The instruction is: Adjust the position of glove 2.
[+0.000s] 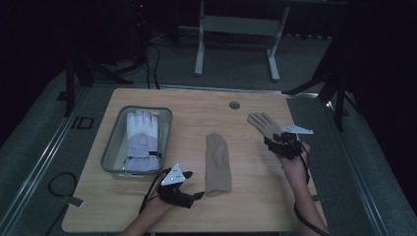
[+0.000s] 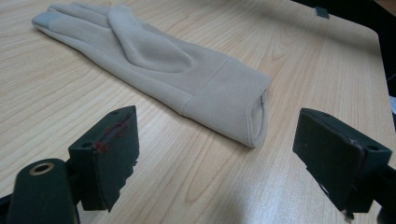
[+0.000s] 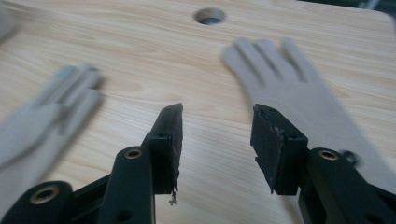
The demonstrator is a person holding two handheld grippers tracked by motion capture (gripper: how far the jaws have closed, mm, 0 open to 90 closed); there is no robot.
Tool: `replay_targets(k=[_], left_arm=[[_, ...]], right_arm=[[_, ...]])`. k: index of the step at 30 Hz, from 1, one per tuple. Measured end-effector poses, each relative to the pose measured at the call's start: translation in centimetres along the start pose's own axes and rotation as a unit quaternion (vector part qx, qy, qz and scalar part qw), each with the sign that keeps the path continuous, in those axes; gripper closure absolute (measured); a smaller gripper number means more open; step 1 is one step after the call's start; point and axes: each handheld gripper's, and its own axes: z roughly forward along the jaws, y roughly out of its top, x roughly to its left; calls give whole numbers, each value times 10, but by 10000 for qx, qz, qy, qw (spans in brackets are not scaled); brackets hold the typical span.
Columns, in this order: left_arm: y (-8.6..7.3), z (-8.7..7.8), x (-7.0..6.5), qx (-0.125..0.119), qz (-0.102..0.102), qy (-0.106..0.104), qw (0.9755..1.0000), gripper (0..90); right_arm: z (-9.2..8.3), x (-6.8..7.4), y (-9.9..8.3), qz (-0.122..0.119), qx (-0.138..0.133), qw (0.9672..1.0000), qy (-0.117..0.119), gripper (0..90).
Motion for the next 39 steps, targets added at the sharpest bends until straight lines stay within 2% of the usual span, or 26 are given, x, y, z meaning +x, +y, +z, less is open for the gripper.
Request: replay_targets(k=[1,7,13,15,16,22,27,32,37,39], left_arm=[[0,0,0,0,0,0,10000,144],[0,1,0,19,2,-19,10000,144],[-1,1,-1,28,13,-28,10000,144],[-1,1,-1,13,7,-30,10000,144],[-1,1,0,13,0,-30,10000,144],[-2,1,-1,2,-33,-28,10000,144],[-2,1,-1,-53,-11,-35,10000,144],[-2,2,-1,-10,-6,-52,10000,144],[-2,2,-1,-26,-28,-61,10000,144],[-2,2,0,-10,-62,-90,9999,144]], right_arm=[[0,0,0,0,0,10000,0,532],[5,-28,-2,82,154,9998,-56,508],[13,-47,-1,3,226,9996,-149,504],[14,-49,-1,15,240,9997,-110,505],[18,-52,0,-66,295,9995,-102,515],[29,-61,4,-28,322,9995,-28,504],[41,-68,2,-79,388,9992,-90,481],[51,-73,-2,-69,521,9985,-165,488],[63,-77,-7,32,669,9977,-128,489],[66,-77,-10,130,708,9974,-46,498]])
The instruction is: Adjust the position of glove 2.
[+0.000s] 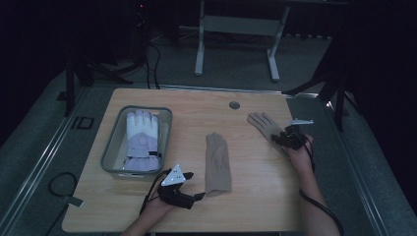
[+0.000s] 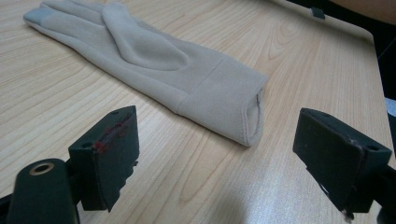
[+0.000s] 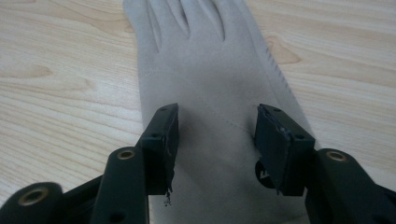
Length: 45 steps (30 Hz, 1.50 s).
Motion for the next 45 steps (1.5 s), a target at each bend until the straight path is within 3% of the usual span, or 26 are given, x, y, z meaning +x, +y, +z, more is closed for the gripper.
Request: replay_targets(k=[5,7,9,12,13,14,20,29,31,34,38,45], left_arm=[[0,-1,1,-27,-20,-19,10000,144],[0,0,1,-12,-3,-6,10000,144],[0,0,0,-9,4,-8,10000,144],[0,0,0,-15,9,-3,10000,144],[0,-1,0,-24,21,14,10000,144],[0,-1,0,-30,15,11,10000,144],[1,-2,0,-67,1,24,10000,144],[2,-2,-1,-60,47,21,10000,144],[2,-3,-1,-60,65,23,10000,144],[2,-3,-1,-57,62,22,10000,144],[2,-2,-1,-53,69,11,10000,144],[2,-1,-2,-15,117,1,9999,144]], right_arm=[[0,3,-2,-29,-41,10000,-34,608],[0,8,-2,0,-23,10000,10,741],[0,13,-1,4,18,10000,-34,778],[-1,17,-2,171,-8,9998,-56,803],[-2,19,-3,293,-36,9995,-61,808],[-7,25,-6,578,-126,9982,-83,814],[-33,44,-15,1034,-378,9935,-284,817],[-73,71,-32,1175,-420,9915,-371,814],[-75,74,-40,1287,-402,9902,-359,813],[-71,78,-52,1262,-253,9909,-406,800],[-60,78,-65,1268,-30,9914,-324,719],[-66,77,-61,1040,-62,9941,-291,626]])
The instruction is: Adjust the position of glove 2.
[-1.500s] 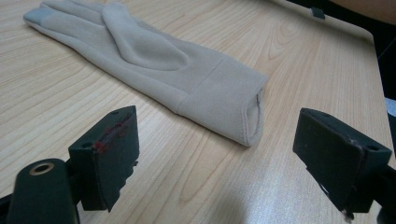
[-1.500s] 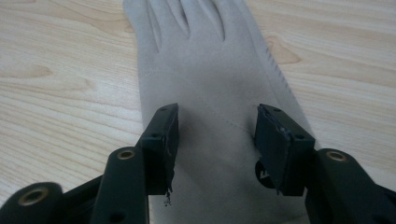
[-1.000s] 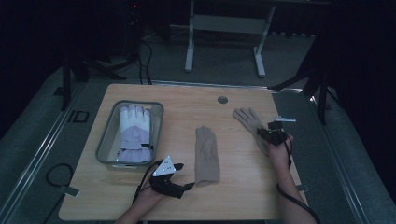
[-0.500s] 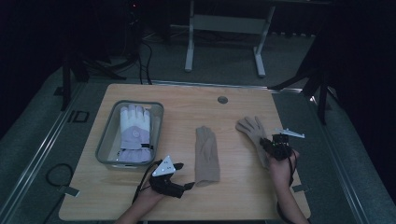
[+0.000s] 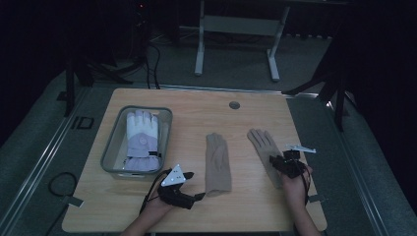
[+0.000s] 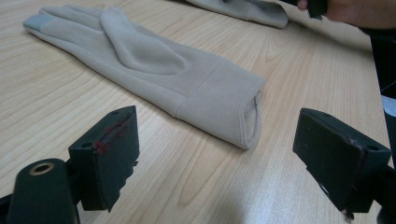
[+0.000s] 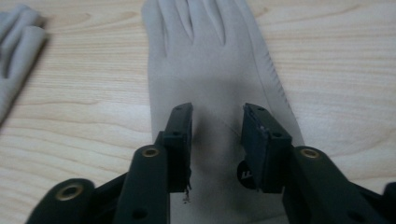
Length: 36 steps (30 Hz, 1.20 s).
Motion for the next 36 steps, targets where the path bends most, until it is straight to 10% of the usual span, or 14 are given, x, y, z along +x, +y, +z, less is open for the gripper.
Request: replay_targets(k=[7,16,27,36], left_arm=[[0,0,0,-6,3,7,10000,144],[0,0,0,-10,-6,-2,10000,144],[0,0,0,-4,14,-8,10000,144],[0,-1,0,-33,10,-4,10000,144]], right_arm=[[-11,-12,16,-572,-103,9980,238,570],[1,-22,27,-1437,23,9867,757,546],[27,-22,18,-1470,48,9859,801,522],[24,-16,12,-931,-245,9945,407,823]])
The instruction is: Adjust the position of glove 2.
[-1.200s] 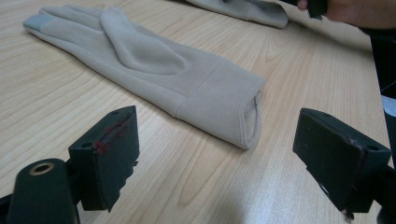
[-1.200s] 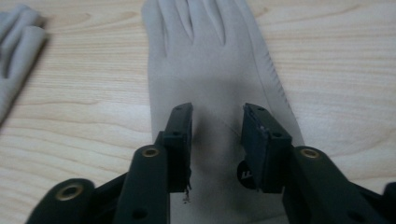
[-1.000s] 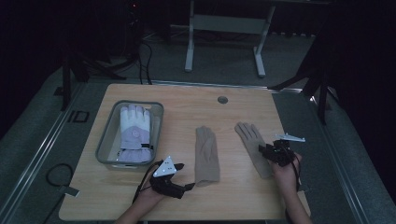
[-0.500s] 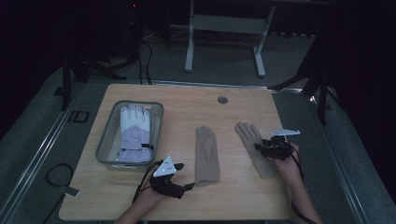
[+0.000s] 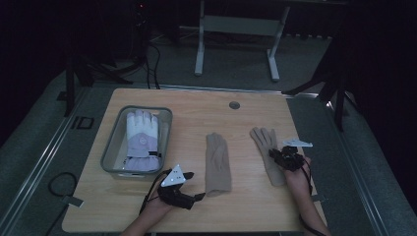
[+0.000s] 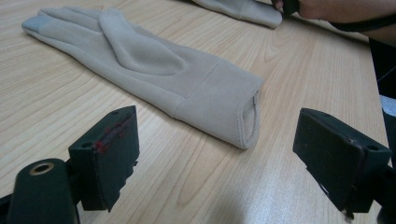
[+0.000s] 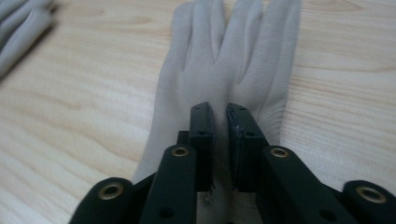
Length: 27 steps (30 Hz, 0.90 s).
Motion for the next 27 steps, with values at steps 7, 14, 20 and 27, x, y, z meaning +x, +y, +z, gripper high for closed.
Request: replay_targets(k=[7,14,20,27], left_arm=[[1,-1,0,-99,-22,-74,9999,144],[2,0,0,-92,33,-82,9999,144],[3,0,0,-107,36,-87,9999,144],[3,0,0,-105,71,-72,9999,144]], right_arm=[[-20,22,6,448,-248,9980,-365,831],[-37,35,3,790,-303,9945,-622,831],[-43,45,-5,901,-167,9922,-845,827],[-27,40,-15,812,108,9935,-785,758]])
